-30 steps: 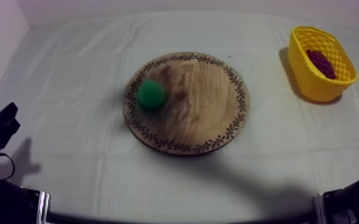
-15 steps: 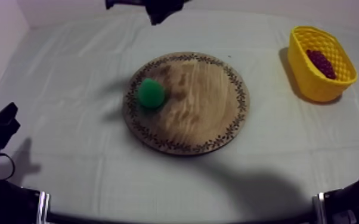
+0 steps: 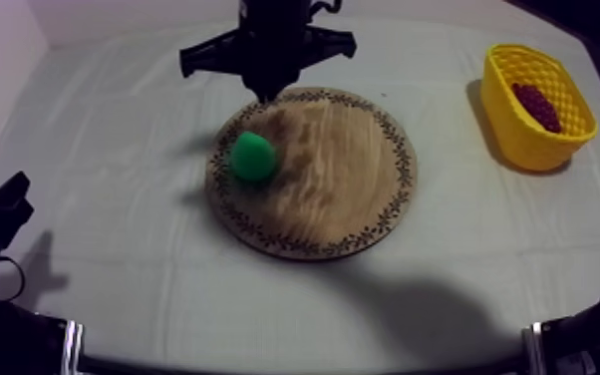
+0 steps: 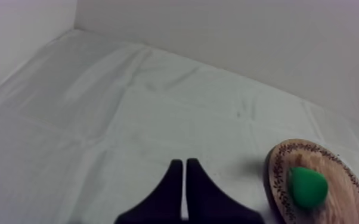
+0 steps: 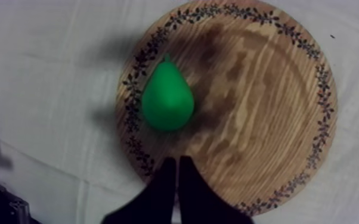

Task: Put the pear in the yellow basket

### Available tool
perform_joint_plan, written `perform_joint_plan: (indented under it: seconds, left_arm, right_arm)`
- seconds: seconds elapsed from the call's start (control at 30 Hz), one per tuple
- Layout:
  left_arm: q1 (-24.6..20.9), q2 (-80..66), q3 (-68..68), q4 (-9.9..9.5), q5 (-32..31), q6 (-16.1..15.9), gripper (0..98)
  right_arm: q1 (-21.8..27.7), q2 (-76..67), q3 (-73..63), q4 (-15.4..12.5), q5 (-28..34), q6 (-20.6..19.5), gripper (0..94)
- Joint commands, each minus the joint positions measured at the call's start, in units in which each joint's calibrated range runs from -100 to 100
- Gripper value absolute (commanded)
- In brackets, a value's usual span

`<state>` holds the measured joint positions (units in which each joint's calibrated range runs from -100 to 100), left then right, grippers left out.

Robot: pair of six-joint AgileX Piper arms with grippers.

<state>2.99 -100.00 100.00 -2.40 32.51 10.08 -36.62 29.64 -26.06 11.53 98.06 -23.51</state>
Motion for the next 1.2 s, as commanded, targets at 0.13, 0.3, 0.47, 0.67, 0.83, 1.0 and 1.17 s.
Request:
perform_joint_plan:
  seconds: [0.13, 0.3, 0.47, 0.67, 0.83, 1.0, 1.17]
  left_arm:
    - [0.0, 0.0, 0.0, -0.02, 0.0, 0.0, 0.1]
    - [0.0, 0.0, 0.0, -0.02, 0.0, 0.0, 0.1]
    - [0.0, 0.0, 0.0, -0.02, 0.0, 0.0, 0.1]
    - [0.0, 0.0, 0.0, -0.02, 0.0, 0.0, 0.1]
    - [0.0, 0.0, 0.0, -0.02, 0.0, 0.0, 0.1]
    - [0.0, 0.0, 0.0, -0.02, 0.0, 0.0, 0.1]
    - [0.0, 0.0, 0.0, -0.02, 0.0, 0.0, 0.1]
  right_arm:
    - [-0.1, 1.1, -1.4, -0.5, 0.1, -2.0, 6.7]
    - [-0.2, 2.3, -1.7, -0.9, 0.1, -2.6, 27.6]
    - [0.1, 3.2, -1.9, -1.0, 0.1, -2.6, 60.8]
    - [0.4, 3.9, -2.6, -1.4, 0.0, -2.1, 82.7]
    - [0.8, 5.3, -2.7, -2.3, -0.4, -1.5, 90.0]
    - [1.0, 8.2, -2.4, -3.2, -2.3, -0.9, 91.5]
    - [1.4, 12.0, -3.2, -3.8, -4.4, -0.4, 91.7]
